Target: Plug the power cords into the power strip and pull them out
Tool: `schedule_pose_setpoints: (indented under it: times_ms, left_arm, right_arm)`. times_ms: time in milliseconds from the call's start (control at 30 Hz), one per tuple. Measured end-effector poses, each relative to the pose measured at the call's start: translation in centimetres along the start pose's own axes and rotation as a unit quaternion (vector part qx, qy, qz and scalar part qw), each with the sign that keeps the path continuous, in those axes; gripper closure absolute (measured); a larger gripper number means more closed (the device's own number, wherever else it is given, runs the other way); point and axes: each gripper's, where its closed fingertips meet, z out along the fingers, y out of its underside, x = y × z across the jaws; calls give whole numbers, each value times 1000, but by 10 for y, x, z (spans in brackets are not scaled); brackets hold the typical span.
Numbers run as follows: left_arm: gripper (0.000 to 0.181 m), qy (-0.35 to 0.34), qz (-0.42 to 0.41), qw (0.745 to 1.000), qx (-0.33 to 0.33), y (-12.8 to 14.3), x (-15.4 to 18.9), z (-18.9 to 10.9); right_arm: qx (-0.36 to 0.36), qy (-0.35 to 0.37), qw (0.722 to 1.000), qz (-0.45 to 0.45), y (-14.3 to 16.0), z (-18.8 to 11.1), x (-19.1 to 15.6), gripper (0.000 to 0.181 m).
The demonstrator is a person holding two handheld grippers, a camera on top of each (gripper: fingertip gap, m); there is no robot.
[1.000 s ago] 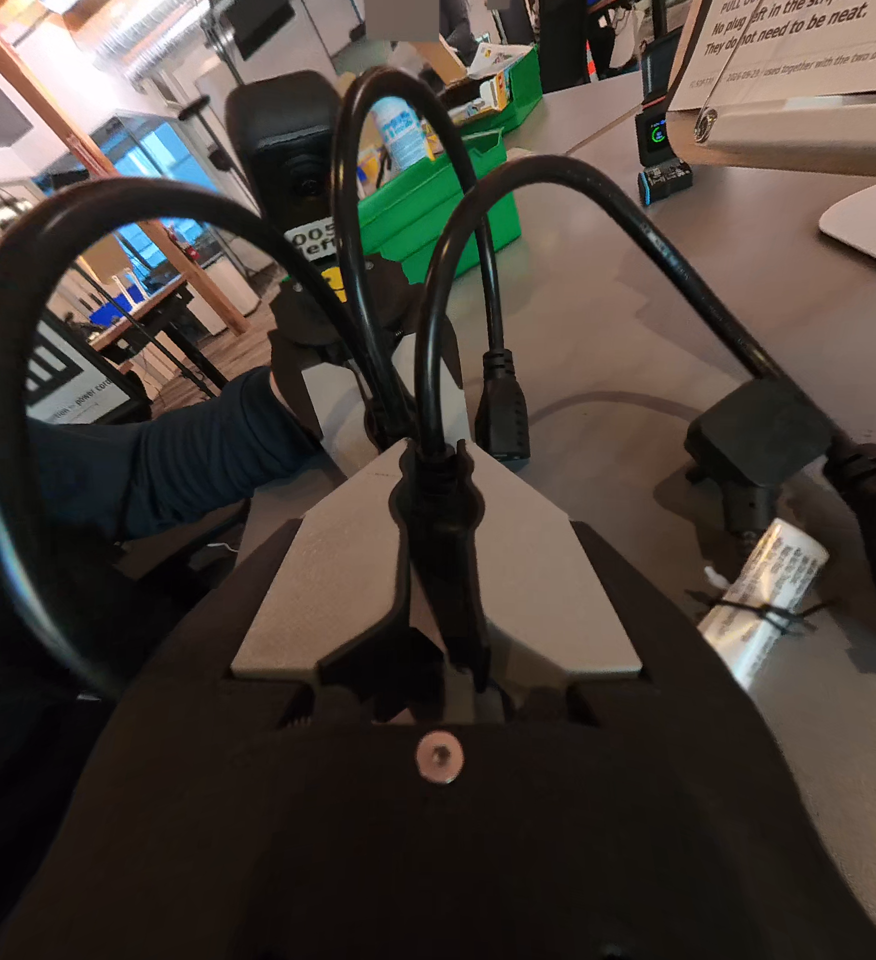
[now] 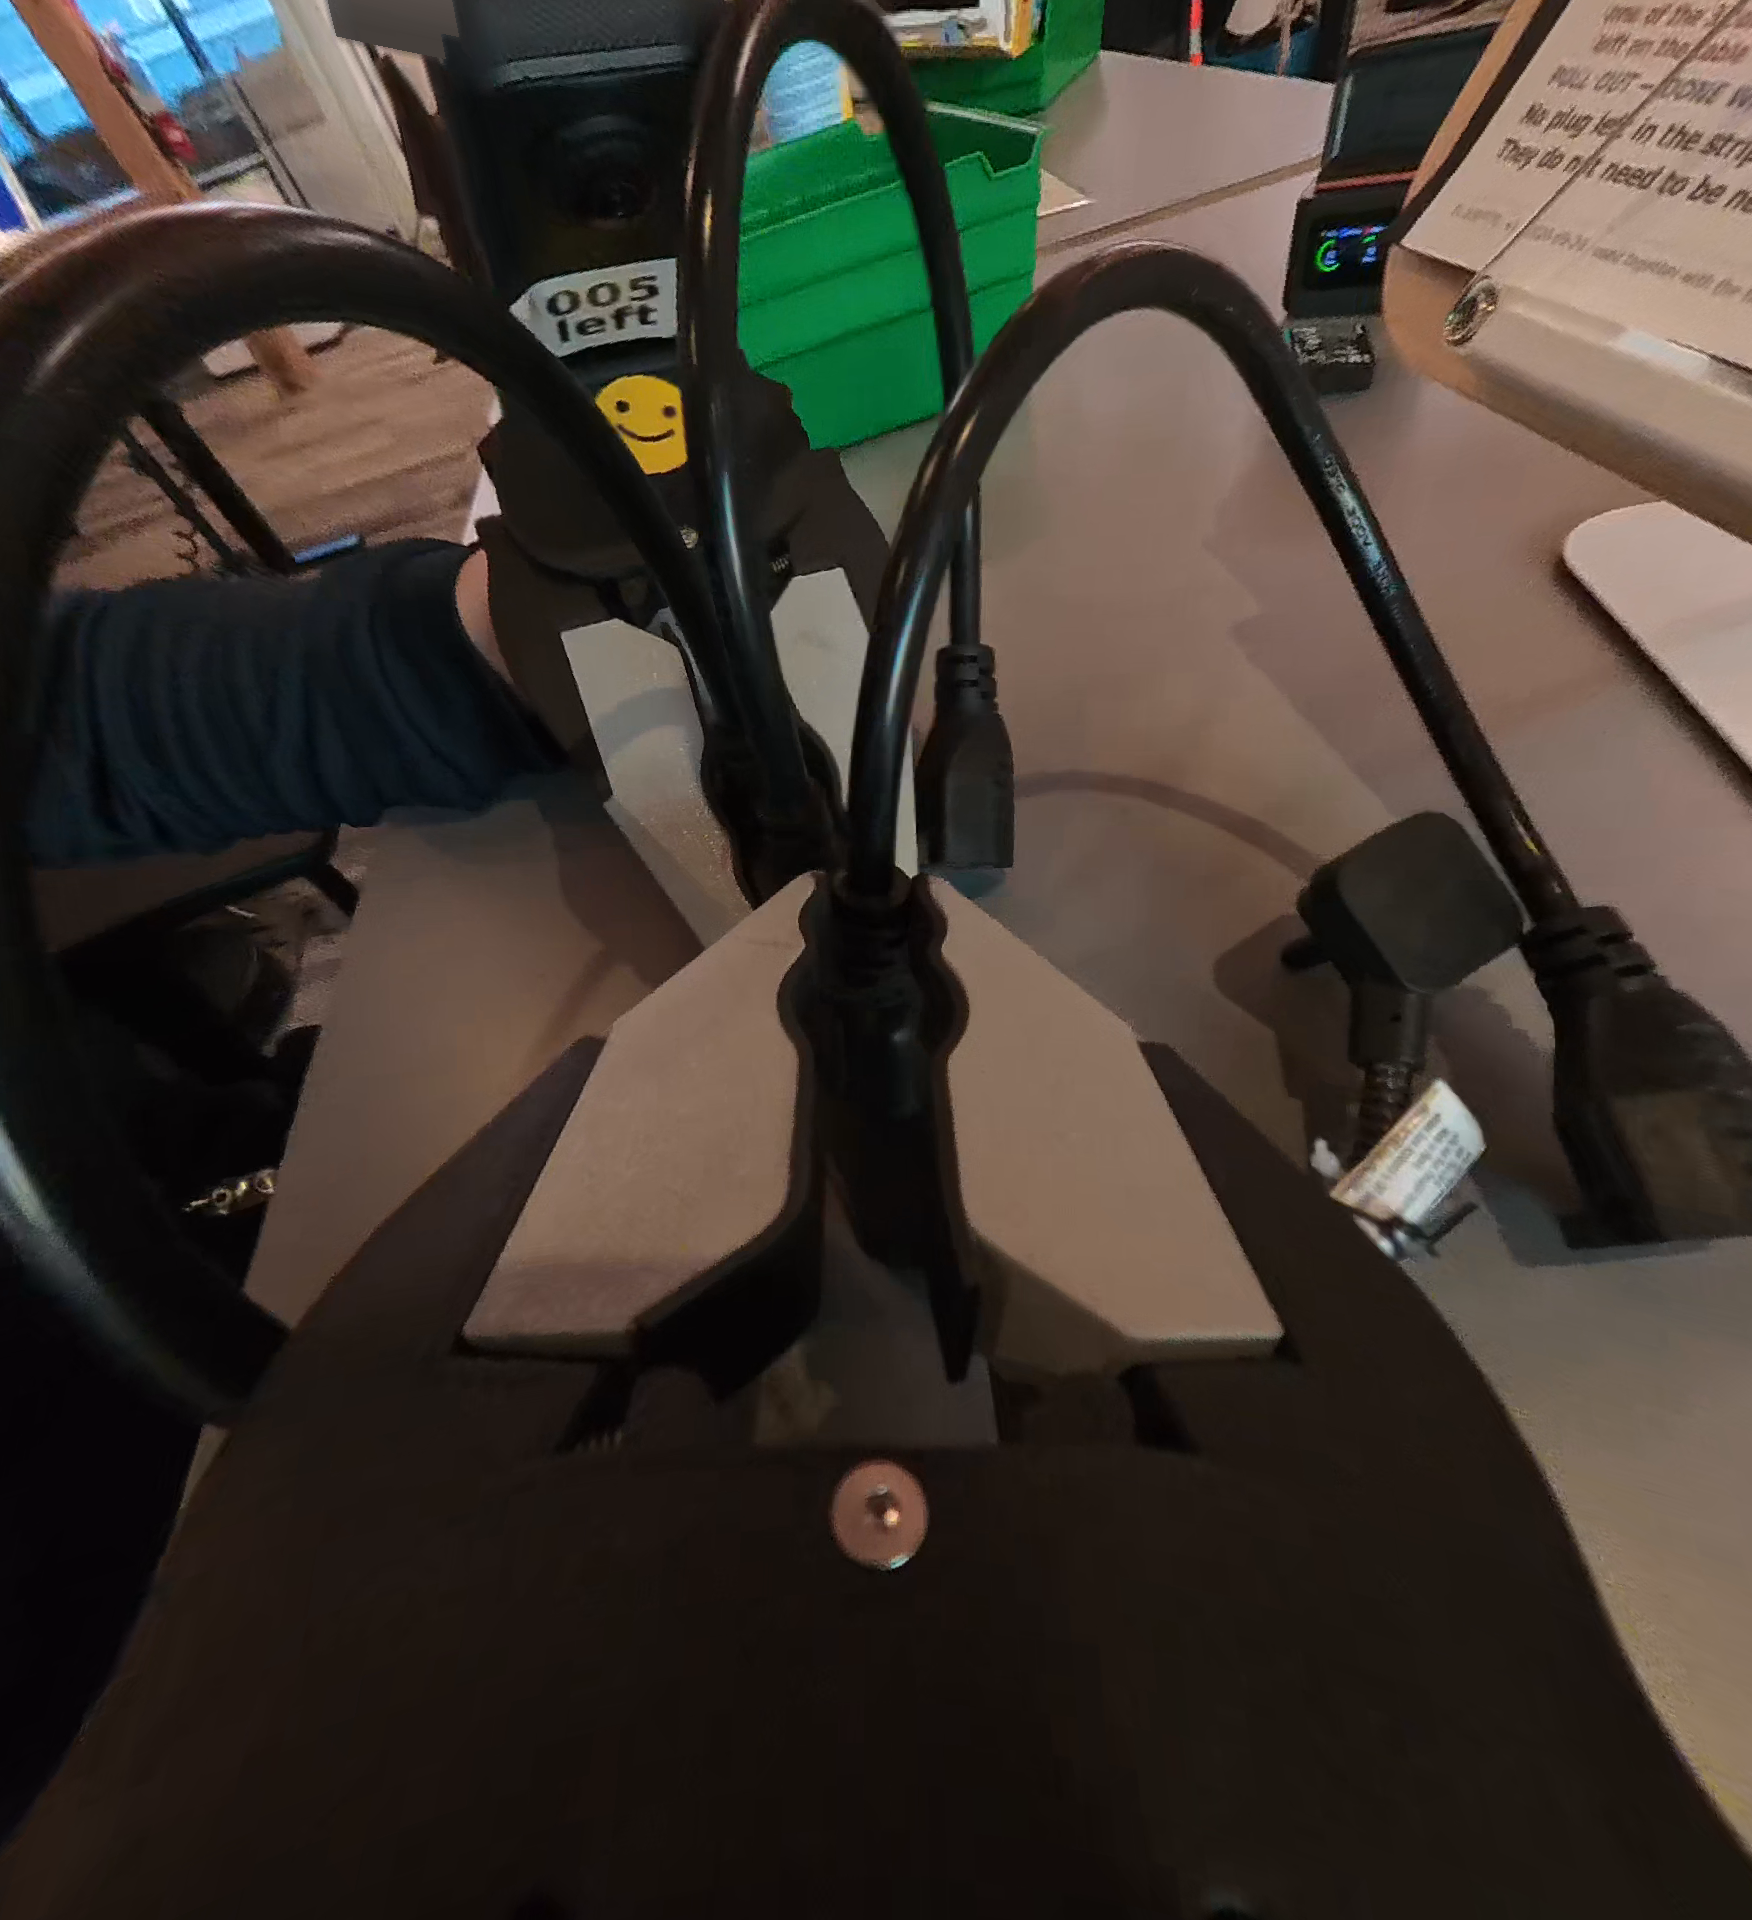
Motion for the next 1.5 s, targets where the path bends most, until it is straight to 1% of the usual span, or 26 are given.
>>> schedule_pose_setpoints:
  times_ms: [167, 300, 433, 533, 667, 733, 800, 933, 1000, 1100, 1233, 1333, 1500]
  left_arm:
    - [155, 0, 4, 1000, 3, 0, 1, -1]
    - [154, 6, -1, 1000, 3, 0, 1, 0]
    - [155, 7, -1, 1000, 6, 0, 2, -1]
    - [154, 5, 5, 1000, 4, 0, 2, 0]
    - [155, 9, -5, 1000, 6, -1, 1, 1]
    - [155, 7, 5, 1000, 5, -1, 2, 1]
    - [155, 2, 16, 1000, 2, 1, 3, 1]
    - [154, 4, 6, 1000, 1, 0, 2, 0]
    - [154, 9, 13, 1000, 2, 1, 4, 0]
    - [155, 6, 26, 1000, 1, 2, 6, -1]
    - [155, 7, 1, 1000, 4, 0, 2, 0]
    - [154, 5, 16, 1000, 1, 2, 3, -1]
    - [154, 12, 15, 1000, 2, 2, 5, -2]
  right_arm:
    - [-1, 4, 1000, -21, -1, 5, -4, 169]
    - [-4, -8, 1000, -3, 0, -1, -1, 169]
    - [3, 1, 1000, -9, -2, 5, -5, 169]
    - [-19, 10, 999, -37, 0, 1, -2, 169]
    - [-9, 4, 1000, -9, 0, 1, -1, 169]
    - [-8, 21, 999, -37, -1, 4, -5, 169]
    - [-17, 22, 998, -59, 0, 3, -6, 169]
    - [-12, 3, 1000, -19, 1, -1, -2, 169]
    - [-8, 6, 999, -30, 0, 3, -8, 169]
    - [-23, 22, 997, -73, 1, 4, -10, 169]
    - [-4, -8, 1000, 0, 1, -2, -1, 169]
    - [-9, -4, 1000, -18, 2, -1, -4, 169]
    - [-4, -18, 1000, -10, 1, 1, -8, 169]
